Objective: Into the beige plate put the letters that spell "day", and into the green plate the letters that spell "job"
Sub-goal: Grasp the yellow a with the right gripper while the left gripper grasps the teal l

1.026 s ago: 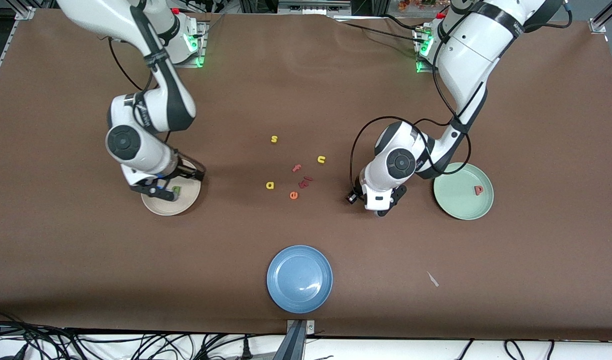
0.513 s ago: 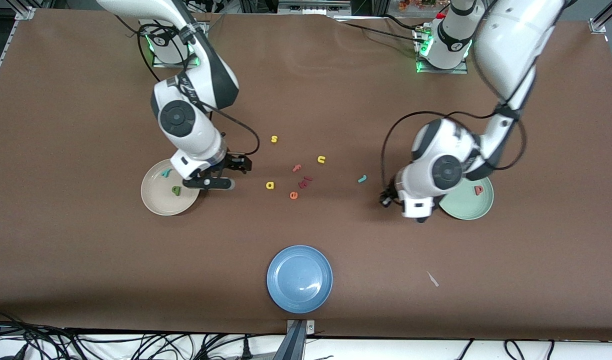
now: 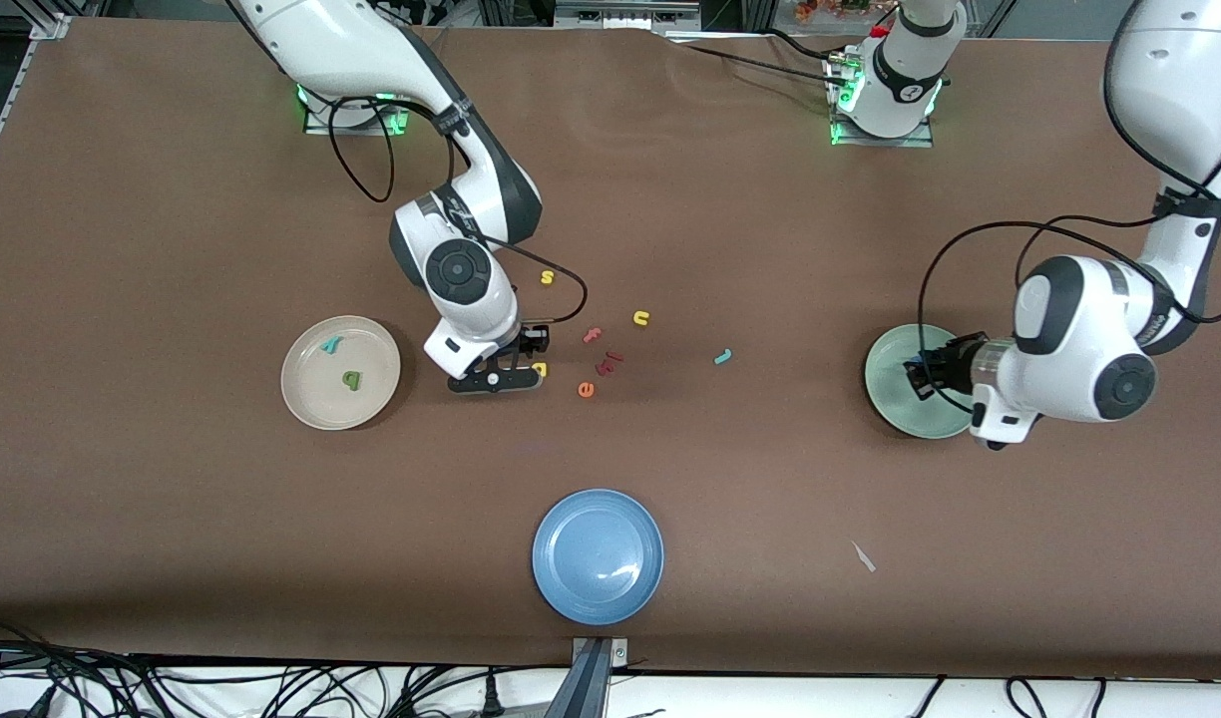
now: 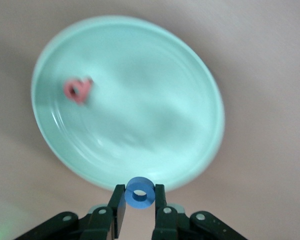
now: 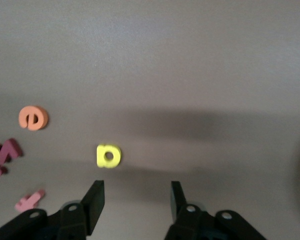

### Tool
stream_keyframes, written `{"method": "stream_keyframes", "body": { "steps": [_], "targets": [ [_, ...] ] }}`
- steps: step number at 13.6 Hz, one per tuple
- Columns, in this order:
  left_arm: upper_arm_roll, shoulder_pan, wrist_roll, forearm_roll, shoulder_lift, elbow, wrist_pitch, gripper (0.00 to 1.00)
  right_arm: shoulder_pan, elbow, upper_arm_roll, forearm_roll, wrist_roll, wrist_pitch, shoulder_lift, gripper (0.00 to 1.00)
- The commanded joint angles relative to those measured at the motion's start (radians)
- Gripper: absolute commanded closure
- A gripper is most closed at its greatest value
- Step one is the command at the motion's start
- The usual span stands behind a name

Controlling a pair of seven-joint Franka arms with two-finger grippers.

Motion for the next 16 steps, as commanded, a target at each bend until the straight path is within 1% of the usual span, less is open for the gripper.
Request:
{"method": "stream_keyframes", "body": {
  "steps": [1, 2, 3, 4, 5, 7, 9, 10, 11, 12, 13, 16],
  "targets": [
    [-0.019, 0.012, 0.024, 0.093, 0.087, 0.006, 0.074, 0.69, 0.008, 0.056, -0.005, -0.012, 0.028, 0.112, 0.115, 0.41],
    [-0.019, 0.012, 0.024, 0.096, 0.089, 0.006, 0.074, 0.50, 0.008, 0.079, -0.005, -0.011, 0.028, 0.135, 0.141, 0.41],
    [-0.021, 0.012, 0.015, 0.096, 0.081, 0.006, 0.067, 0.08, 0.008, 0.081, -0.005, -0.011, 0.025, 0.134, 0.141, 0.41],
    [-0.027, 0.008, 0.003, 0.089, 0.064, 0.006, 0.041, 0.00, 0.010, 0.081, -0.005, -0.011, 0.020, 0.127, 0.135, 0.41],
    [-0.043, -0.002, 0.002, 0.084, 0.046, 0.014, -0.015, 0.00, 0.010, 0.081, -0.004, -0.009, 0.023, 0.127, 0.135, 0.41],
    [-0.146, 0.001, -0.010, 0.084, 0.014, 0.021, -0.109, 0.00, 0.015, 0.081, -0.002, -0.009, 0.038, 0.114, 0.128, 0.41],
    [-0.250, -0.002, -0.016, 0.084, 0.001, 0.026, -0.133, 0.01, 0.015, 0.081, -0.002, -0.011, 0.040, 0.065, 0.089, 0.41],
    [-0.299, -0.008, -0.022, 0.084, 0.001, 0.026, -0.134, 0.03, 0.015, 0.083, -0.002, -0.011, 0.040, 0.046, 0.078, 0.41],
    [-0.318, -0.035, -0.065, 0.086, 0.007, 0.038, -0.133, 0.03, 0.015, 0.083, -0.002, -0.009, 0.043, 0.039, 0.072, 0.41],
    [-0.318, -0.076, -0.109, 0.086, 0.026, 0.093, -0.134, 0.01, 0.016, 0.083, 0.004, -0.011, 0.055, 0.040, 0.074, 0.42],
    [-0.314, -0.118, -0.137, 0.086, 0.044, 0.134, -0.136, 0.00, 0.024, 0.083, 0.013, -0.011, 0.089, 0.048, 0.081, 0.42],
    [-0.309, -0.190, -0.192, 0.096, 0.070, 0.150, -0.133, 0.00, 0.027, 0.078, 0.013, -0.014, 0.098, 0.109, 0.114, 0.42]
  ]
}}
